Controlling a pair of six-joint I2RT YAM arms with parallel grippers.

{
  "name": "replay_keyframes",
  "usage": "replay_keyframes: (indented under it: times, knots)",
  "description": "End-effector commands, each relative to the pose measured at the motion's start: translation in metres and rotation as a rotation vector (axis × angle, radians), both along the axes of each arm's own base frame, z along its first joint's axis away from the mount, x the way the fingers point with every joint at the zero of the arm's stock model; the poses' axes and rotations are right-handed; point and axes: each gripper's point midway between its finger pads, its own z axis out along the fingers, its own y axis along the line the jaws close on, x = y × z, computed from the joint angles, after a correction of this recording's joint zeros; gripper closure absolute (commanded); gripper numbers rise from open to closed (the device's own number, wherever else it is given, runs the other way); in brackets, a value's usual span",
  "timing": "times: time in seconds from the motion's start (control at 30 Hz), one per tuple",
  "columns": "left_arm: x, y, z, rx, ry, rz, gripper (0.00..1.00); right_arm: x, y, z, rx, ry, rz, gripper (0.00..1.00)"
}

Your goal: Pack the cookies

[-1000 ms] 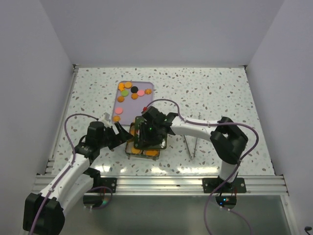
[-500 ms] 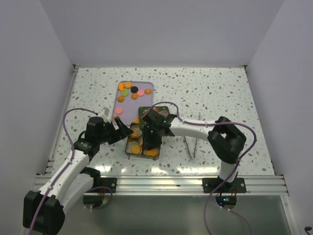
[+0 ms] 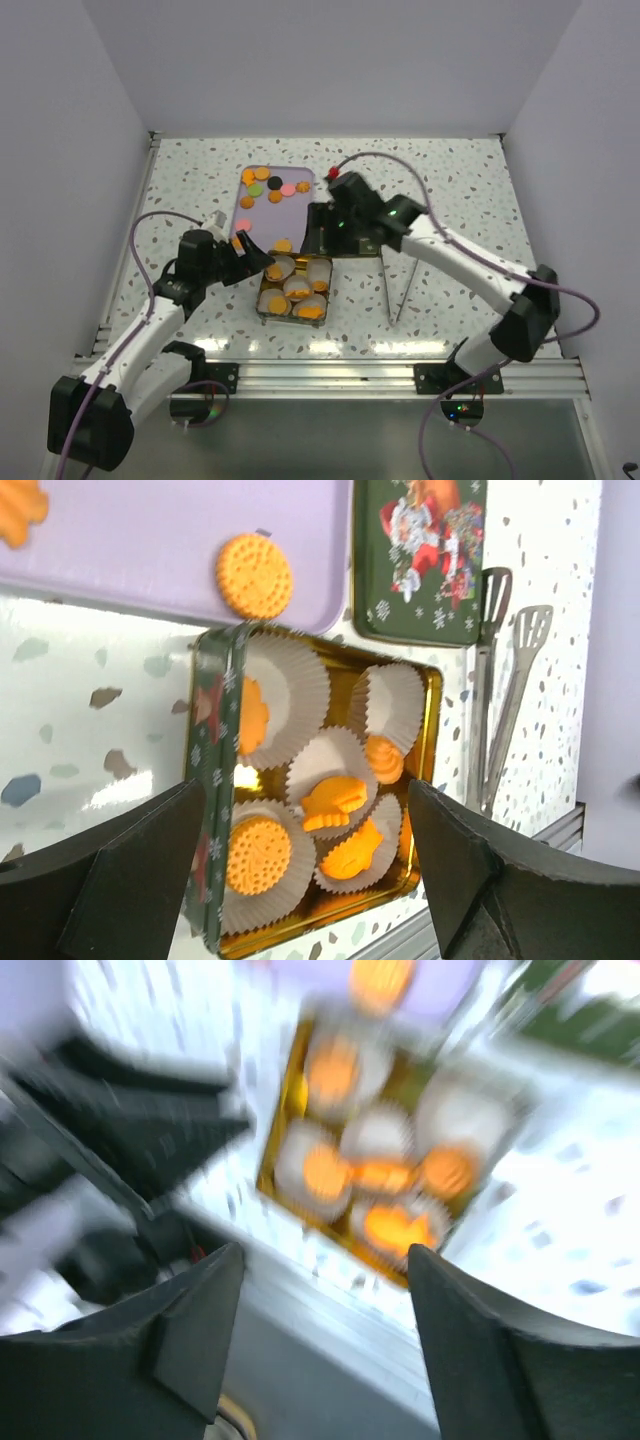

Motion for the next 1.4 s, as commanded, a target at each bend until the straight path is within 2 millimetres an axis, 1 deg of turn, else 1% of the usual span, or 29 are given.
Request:
replay_keyframes:
  times: [0.0, 0.03, 0.1, 0.13, 0.17, 0.2, 0.23, 0.27, 0.3, 0.33, 0.37, 0.4, 0.43, 0.47, 0.5, 0.53, 0.63, 0.67, 0.73, 0.77, 0.8, 0.87, 0.9, 0.97, 1.0, 1.03, 1.13, 1.27, 1.37]
  knots:
    - [0.030, -0.014, 0.048, -0.054, -0.173, -0.037, 0.12, 0.072, -0.097, 0.056, -0.015, -0.159, -0.238, 0.28]
    - [0.038, -0.017, 0.052, -0.067, -0.188, -0.039, 0.12, 0.093, -0.119, 0.055, -0.026, -0.152, -0.297, 0.25]
    - [0.048, -0.021, 0.062, -0.086, -0.212, -0.041, 0.11, 0.110, -0.138, 0.048, -0.087, -0.162, -0.321, 0.21]
    - [0.058, -0.026, 0.067, -0.111, -0.233, -0.039, 0.11, 0.125, -0.152, 0.044, -0.107, -0.167, -0.355, 0.20]
    - [0.063, -0.029, 0.069, -0.129, -0.235, -0.041, 0.11, 0.135, -0.156, 0.027, -0.138, -0.139, -0.354, 0.20]
    - [0.069, -0.035, 0.078, -0.154, -0.250, -0.056, 0.11, 0.143, -0.159, 0.019, -0.143, -0.122, -0.362, 0.20]
    - [0.079, -0.041, 0.078, -0.181, -0.247, -0.055, 0.11, 0.160, -0.168, 0.019, -0.124, -0.131, -0.389, 0.20]
    - [0.084, -0.047, 0.080, -0.190, -0.249, -0.063, 0.11, 0.167, -0.168, 0.003, -0.123, -0.091, -0.387, 0.20]
    - [0.094, -0.054, 0.094, -0.197, -0.280, -0.070, 0.11, 0.175, -0.170, -0.001, -0.113, -0.082, -0.395, 0.20]
    - [0.100, -0.069, 0.083, -0.182, -0.253, -0.100, 0.11, 0.187, -0.177, 0.000, -0.094, -0.084, -0.419, 0.20]
    - [0.106, -0.078, 0.083, -0.174, -0.249, -0.118, 0.11, 0.190, -0.177, -0.005, -0.082, -0.062, -0.413, 0.20]
    - [0.113, -0.098, 0.101, -0.181, -0.280, -0.157, 0.11, 0.195, -0.179, -0.016, -0.083, -0.035, -0.416, 0.20]
    - [0.120, -0.108, 0.080, -0.154, -0.220, -0.179, 0.11, 0.203, -0.183, -0.015, -0.073, -0.040, -0.422, 0.20]
    - [0.133, -0.117, 0.094, -0.155, -0.248, -0.180, 0.11, 0.205, -0.183, -0.017, -0.064, -0.032, -0.419, 0.19]
    - [0.135, -0.129, 0.094, -0.156, -0.243, -0.196, 0.11, 0.208, -0.183, -0.025, -0.062, -0.017, -0.418, 0.19]
    - [0.142, -0.136, 0.082, -0.150, -0.212, -0.197, 0.11, 0.212, -0.184, -0.026, -0.054, -0.018, -0.420, 0.19]
    - [0.161, -0.152, 0.076, -0.134, -0.191, -0.192, 0.11, 0.214, -0.179, -0.042, -0.038, 0.028, -0.396, 0.19]
    - [0.173, -0.155, 0.084, -0.128, -0.205, -0.177, 0.11, 0.215, -0.179, -0.046, -0.039, 0.038, -0.394, 0.19]
    - [0.177, -0.160, 0.061, -0.090, -0.143, -0.186, 0.11, 0.216, -0.177, -0.059, -0.033, 0.056, -0.386, 0.19]
    - [0.183, -0.164, 0.064, -0.086, -0.151, -0.189, 0.11, 0.217, -0.177, -0.063, -0.030, 0.060, -0.383, 0.19]
    - [0.184, -0.166, 0.050, -0.066, -0.116, -0.192, 0.11, 0.219, -0.176, -0.065, -0.020, 0.063, -0.377, 0.19]
    - [0.187, -0.168, 0.044, -0.049, -0.112, -0.195, 0.11, 0.222, -0.177, -0.077, -0.014, 0.082, -0.374, 0.19]
    - [0.188, -0.167, 0.033, -0.033, -0.088, -0.191, 0.11, 0.226, -0.177, -0.079, -0.009, 0.082, -0.372, 0.19]
    - [0.190, -0.165, 0.025, -0.013, -0.076, -0.182, 0.11, 0.229, -0.176, -0.091, -0.006, 0.107, -0.363, 0.19]
    - [0.185, -0.162, 0.012, 0.012, -0.034, -0.180, 0.11, 0.230, -0.176, -0.095, -0.005, 0.116, -0.360, 0.19]
    - [0.185, -0.161, 0.008, 0.023, -0.026, -0.177, 0.11, 0.235, -0.178, -0.094, -0.002, 0.110, -0.361, 0.19]
    - [0.182, -0.158, -0.009, 0.059, 0.011, -0.176, 0.12, 0.237, -0.178, -0.106, -0.002, 0.132, -0.349, 0.19]
    - [0.179, -0.155, -0.026, 0.116, 0.042, -0.170, 0.12, 0.235, -0.177, -0.123, 0.006, 0.179, -0.336, 0.19]
    - [0.175, -0.150, -0.038, 0.170, 0.078, -0.164, 0.12, 0.234, -0.173, -0.127, 0.032, 0.204, -0.336, 0.19]
